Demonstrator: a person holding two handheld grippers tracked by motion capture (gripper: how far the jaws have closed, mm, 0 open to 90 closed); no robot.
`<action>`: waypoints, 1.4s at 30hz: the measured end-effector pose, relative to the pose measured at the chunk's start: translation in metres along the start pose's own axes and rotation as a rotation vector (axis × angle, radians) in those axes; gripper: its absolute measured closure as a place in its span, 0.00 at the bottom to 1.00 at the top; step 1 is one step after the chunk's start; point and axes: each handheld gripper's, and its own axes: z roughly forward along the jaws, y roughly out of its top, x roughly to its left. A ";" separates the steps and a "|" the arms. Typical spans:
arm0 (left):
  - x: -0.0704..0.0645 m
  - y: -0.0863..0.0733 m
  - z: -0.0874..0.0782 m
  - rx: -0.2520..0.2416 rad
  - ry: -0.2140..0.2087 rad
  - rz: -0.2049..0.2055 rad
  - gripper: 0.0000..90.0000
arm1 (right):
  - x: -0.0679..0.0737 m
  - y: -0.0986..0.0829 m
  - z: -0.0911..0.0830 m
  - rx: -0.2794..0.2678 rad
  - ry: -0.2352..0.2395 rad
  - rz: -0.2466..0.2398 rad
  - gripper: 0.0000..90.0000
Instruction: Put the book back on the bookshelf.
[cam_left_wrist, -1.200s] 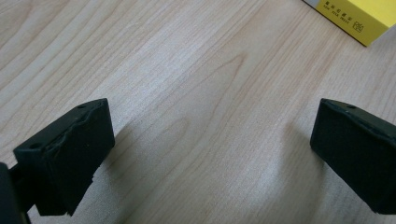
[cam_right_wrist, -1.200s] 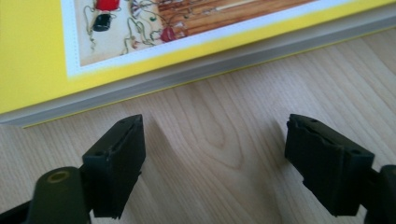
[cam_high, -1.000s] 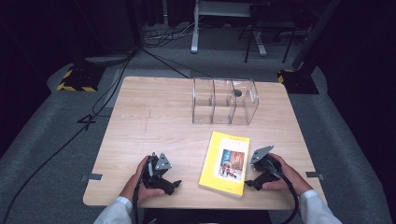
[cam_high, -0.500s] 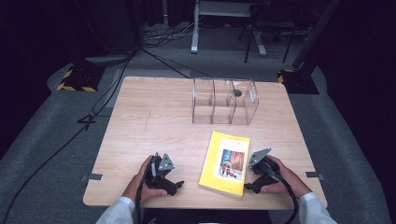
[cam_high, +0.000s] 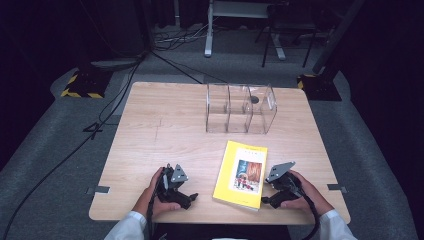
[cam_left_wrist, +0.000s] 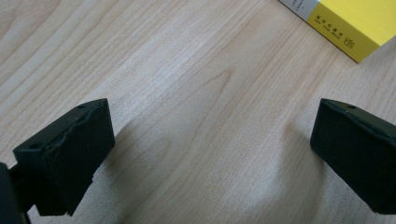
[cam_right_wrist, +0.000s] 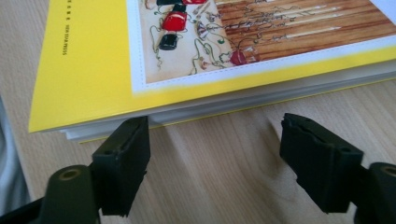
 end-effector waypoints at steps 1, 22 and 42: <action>0.000 0.000 0.000 -0.002 0.000 0.003 0.00 | 0.001 -0.001 0.000 -0.010 -0.003 0.007 0.29; -0.021 0.007 0.005 -0.007 -0.034 0.050 0.05 | 0.014 0.005 -0.011 -0.194 0.087 0.001 0.32; -0.107 0.075 0.036 -0.119 -0.070 0.215 0.26 | 0.026 0.034 -0.025 -0.369 0.070 0.069 0.34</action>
